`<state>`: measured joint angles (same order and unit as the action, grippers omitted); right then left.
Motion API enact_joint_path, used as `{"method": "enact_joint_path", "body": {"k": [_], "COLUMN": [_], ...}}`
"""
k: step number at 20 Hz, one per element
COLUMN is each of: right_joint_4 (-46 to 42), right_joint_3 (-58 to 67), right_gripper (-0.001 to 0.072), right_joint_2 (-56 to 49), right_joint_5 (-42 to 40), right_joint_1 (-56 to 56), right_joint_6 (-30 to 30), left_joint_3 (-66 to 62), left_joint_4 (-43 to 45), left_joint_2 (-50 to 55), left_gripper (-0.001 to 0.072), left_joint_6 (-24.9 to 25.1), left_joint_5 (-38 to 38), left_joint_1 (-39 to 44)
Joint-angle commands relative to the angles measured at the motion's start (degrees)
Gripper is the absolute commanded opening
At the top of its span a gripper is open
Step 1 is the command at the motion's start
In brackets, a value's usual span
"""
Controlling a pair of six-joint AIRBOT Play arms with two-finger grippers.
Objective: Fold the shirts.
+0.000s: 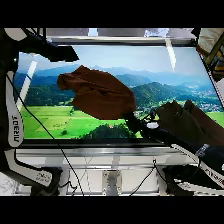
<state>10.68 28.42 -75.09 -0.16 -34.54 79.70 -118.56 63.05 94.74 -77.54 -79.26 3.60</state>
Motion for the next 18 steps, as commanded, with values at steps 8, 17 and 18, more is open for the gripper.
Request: {"method": "enact_joint_path", "body": {"k": [8,17,18], "right_joint_4": [0.9,-5.5,-9.2], "right_joint_3": [5.7,6.0,6.0], "right_gripper": [0.0477,0.0028,0.0028], "right_joint_2": [-6.0,-2.8,-0.4], "right_joint_5": [0.2,-4.6,-7.3], "right_joint_1": [0.0,0.1,0.2], "right_joint_6": [1.4,1.3,1.3], "left_joint_3": [0.0,0.3,0.9], "left_joint_4": [0.0,5.6,8.0], "left_joint_2": [0.0,0.0,0.0], "left_gripper": [0.07,0.07,0.07], "left_joint_6": [0.9,1.1,1.0], "left_joint_5": [0.3,0.0,-0.2], "left_joint_1": [0.0,0.0,0.0]}}
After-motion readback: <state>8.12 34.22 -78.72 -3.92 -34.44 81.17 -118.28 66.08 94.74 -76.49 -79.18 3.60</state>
